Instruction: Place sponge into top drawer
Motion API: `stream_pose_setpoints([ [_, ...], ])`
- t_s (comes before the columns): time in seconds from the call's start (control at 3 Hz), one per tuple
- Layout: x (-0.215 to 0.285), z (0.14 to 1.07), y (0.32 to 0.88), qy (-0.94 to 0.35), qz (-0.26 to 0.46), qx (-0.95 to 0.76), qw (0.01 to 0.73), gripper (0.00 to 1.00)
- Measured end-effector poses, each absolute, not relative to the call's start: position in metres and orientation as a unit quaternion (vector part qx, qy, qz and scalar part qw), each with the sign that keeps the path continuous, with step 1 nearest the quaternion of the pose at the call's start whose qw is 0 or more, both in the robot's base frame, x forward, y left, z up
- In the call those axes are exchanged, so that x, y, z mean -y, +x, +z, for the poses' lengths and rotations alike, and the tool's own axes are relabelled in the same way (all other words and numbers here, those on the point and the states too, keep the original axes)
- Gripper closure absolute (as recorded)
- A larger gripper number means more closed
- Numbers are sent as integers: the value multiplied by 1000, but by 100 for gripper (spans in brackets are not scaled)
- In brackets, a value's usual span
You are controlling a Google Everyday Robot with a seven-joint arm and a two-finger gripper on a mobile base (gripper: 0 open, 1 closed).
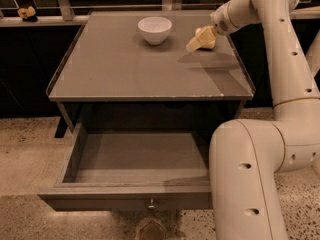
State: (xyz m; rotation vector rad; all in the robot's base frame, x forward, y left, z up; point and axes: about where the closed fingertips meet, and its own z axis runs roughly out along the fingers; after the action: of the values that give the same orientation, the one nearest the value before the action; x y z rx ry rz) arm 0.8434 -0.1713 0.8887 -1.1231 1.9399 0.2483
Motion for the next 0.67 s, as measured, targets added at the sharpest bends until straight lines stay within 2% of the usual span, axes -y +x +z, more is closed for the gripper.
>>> stream_pose_setpoints([
  [0.67, 167, 884, 851, -428, 102, -791, 425, 0],
])
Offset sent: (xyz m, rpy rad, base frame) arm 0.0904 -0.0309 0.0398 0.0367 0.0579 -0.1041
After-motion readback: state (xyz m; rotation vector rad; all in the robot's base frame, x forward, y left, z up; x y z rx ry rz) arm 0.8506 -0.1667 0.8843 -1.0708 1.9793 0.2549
